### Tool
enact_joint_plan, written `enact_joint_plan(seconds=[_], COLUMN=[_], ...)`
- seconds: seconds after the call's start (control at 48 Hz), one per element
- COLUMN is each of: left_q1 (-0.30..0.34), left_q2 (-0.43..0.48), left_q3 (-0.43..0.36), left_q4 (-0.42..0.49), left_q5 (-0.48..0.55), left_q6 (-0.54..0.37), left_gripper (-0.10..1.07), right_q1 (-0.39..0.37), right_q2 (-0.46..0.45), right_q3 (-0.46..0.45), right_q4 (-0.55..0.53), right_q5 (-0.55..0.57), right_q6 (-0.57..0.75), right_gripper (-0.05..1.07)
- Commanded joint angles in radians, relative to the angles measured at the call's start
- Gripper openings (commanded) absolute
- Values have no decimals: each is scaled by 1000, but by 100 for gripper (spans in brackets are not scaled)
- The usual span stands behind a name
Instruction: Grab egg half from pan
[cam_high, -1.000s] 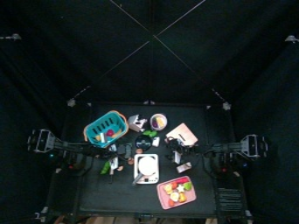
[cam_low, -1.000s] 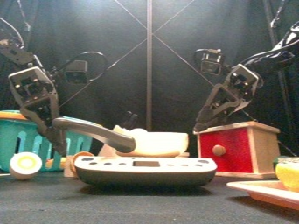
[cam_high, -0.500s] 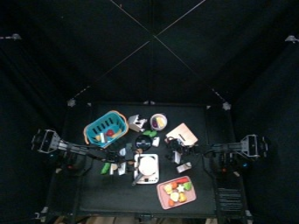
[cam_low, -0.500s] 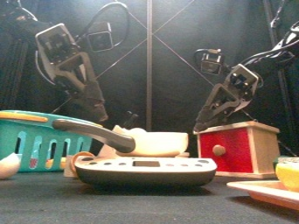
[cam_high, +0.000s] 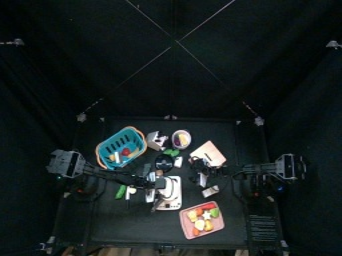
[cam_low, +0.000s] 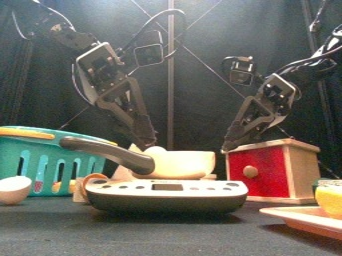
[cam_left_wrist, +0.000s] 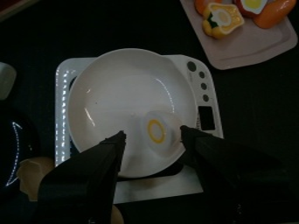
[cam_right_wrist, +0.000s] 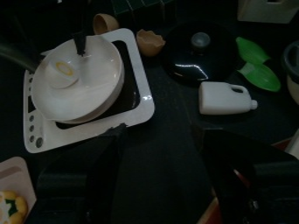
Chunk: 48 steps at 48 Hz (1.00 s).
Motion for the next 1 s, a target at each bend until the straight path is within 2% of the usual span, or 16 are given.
enact_joint_plan(seconds=[0.0, 0.979], left_q1=[-2, -3], left_q2=[-5, 55], left_q3=[-26, -49], left_q4=[2, 11], left_q5=[2, 2], left_q6=[0, 0], left_gripper=[89, 89], right_q1=[0, 0], right_q2=[-12, -12], right_q3=[-9, -9], right_q4=[0, 0], right_q5=[-5, -3], right_q6=[0, 0], right_gripper=[92, 92])
